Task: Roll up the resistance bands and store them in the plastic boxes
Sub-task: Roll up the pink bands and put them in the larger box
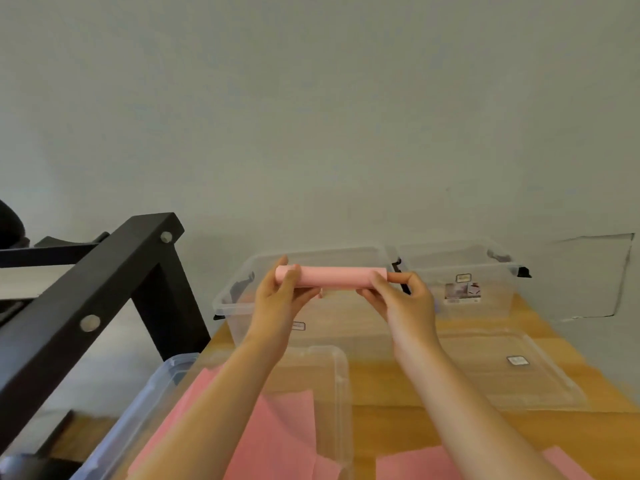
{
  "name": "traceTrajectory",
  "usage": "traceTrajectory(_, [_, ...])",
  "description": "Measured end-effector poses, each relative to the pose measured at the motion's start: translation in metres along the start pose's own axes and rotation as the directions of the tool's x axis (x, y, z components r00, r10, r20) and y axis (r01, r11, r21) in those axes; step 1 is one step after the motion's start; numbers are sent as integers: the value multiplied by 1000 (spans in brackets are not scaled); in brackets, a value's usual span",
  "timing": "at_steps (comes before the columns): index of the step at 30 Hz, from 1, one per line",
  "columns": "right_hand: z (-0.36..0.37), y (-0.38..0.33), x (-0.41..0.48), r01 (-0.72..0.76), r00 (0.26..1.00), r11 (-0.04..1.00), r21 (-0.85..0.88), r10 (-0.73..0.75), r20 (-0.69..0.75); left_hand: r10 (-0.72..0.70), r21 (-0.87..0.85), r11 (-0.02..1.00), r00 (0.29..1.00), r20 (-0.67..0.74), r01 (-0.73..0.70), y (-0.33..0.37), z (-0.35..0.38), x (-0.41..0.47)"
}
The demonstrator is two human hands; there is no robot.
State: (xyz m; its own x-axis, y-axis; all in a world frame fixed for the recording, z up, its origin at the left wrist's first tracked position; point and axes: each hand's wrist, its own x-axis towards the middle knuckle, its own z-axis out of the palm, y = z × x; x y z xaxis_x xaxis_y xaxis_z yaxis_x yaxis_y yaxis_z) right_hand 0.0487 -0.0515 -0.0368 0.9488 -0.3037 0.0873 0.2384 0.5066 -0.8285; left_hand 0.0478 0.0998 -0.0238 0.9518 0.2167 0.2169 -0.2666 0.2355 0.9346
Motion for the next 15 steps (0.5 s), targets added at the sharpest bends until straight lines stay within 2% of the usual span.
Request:
traceTrajectory(4, [11,20,41,-97,995,995,8,97,-6,-63,-93,994,997,-47,59,-18,-6,46])
traceTrajectory(7, [17,31,61,-164,985,986,42,166,-53,-180,-213,964,981,-77,160,-29,-6,71])
traceTrajectory(10, [31,34,79,-209,974,977,36,211,-81,-317,-325,906,943,-99,271,-31,-6,92])
traceTrajectory(15, [57,46,107,-320,943,947,-42,314,-109,-475,-342,850,865,-164,401,-21,-27,121])
